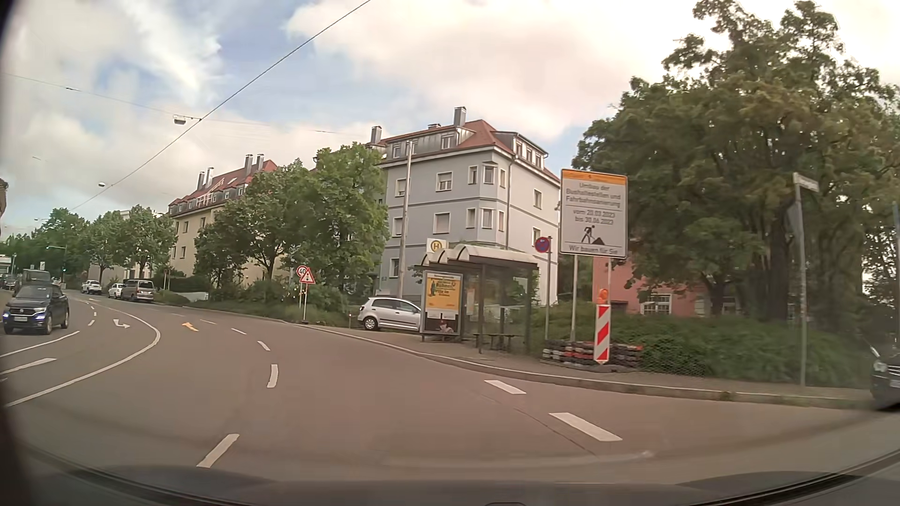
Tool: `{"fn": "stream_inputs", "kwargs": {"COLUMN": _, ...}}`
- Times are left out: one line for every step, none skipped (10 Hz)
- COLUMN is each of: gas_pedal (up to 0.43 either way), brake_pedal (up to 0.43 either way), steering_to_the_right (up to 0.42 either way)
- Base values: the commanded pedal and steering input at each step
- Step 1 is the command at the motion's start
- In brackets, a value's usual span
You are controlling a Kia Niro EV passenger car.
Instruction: Follow the waypoints while adhering to traffic rules and regulations
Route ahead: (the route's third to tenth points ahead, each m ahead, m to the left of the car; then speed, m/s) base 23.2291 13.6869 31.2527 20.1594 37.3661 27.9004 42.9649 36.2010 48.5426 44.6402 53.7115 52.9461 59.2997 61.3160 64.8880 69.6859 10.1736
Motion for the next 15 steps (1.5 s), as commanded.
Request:
{"fn": "stream_inputs", "kwargs": {"gas_pedal": 0.130, "brake_pedal": 0.000, "steering_to_the_right": -0.104}}
{"fn": "stream_inputs", "kwargs": {"gas_pedal": 0.130, "brake_pedal": 0.000, "steering_to_the_right": -0.105}}
{"fn": "stream_inputs", "kwargs": {"gas_pedal": 0.130, "brake_pedal": 0.000, "steering_to_the_right": -0.111}}
{"fn": "stream_inputs", "kwargs": {"gas_pedal": 0.130, "brake_pedal": 0.000, "steering_to_the_right": -0.117}}
{"fn": "stream_inputs", "kwargs": {"gas_pedal": 0.130, "brake_pedal": 0.000, "steering_to_the_right": -0.121}}
{"fn": "stream_inputs", "kwargs": {"gas_pedal": 0.130, "brake_pedal": 0.000, "steering_to_the_right": -0.122}}
{"fn": "stream_inputs", "kwargs": {"gas_pedal": 0.130, "brake_pedal": 0.000, "steering_to_the_right": -0.122}}
{"fn": "stream_inputs", "kwargs": {"gas_pedal": 0.130, "brake_pedal": 0.000, "steering_to_the_right": -0.121}}
{"fn": "stream_inputs", "kwargs": {"gas_pedal": 0.130, "brake_pedal": 0.000, "steering_to_the_right": -0.121}}
{"fn": "stream_inputs", "kwargs": {"gas_pedal": 0.130, "brake_pedal": 0.000, "steering_to_the_right": -0.121}}
{"fn": "stream_inputs", "kwargs": {"gas_pedal": 0.130, "brake_pedal": 0.000, "steering_to_the_right": -0.121}}
{"fn": "stream_inputs", "kwargs": {"gas_pedal": 0.130, "brake_pedal": 0.000, "steering_to_the_right": -0.120}}
{"fn": "stream_inputs", "kwargs": {"gas_pedal": 0.130, "brake_pedal": 0.000, "steering_to_the_right": -0.118}}
{"fn": "stream_inputs", "kwargs": {"gas_pedal": 0.130, "brake_pedal": 0.000, "steering_to_the_right": -0.114}}
{"fn": "stream_inputs", "kwargs": {"gas_pedal": 0.130, "brake_pedal": 0.000, "steering_to_the_right": -0.110}}
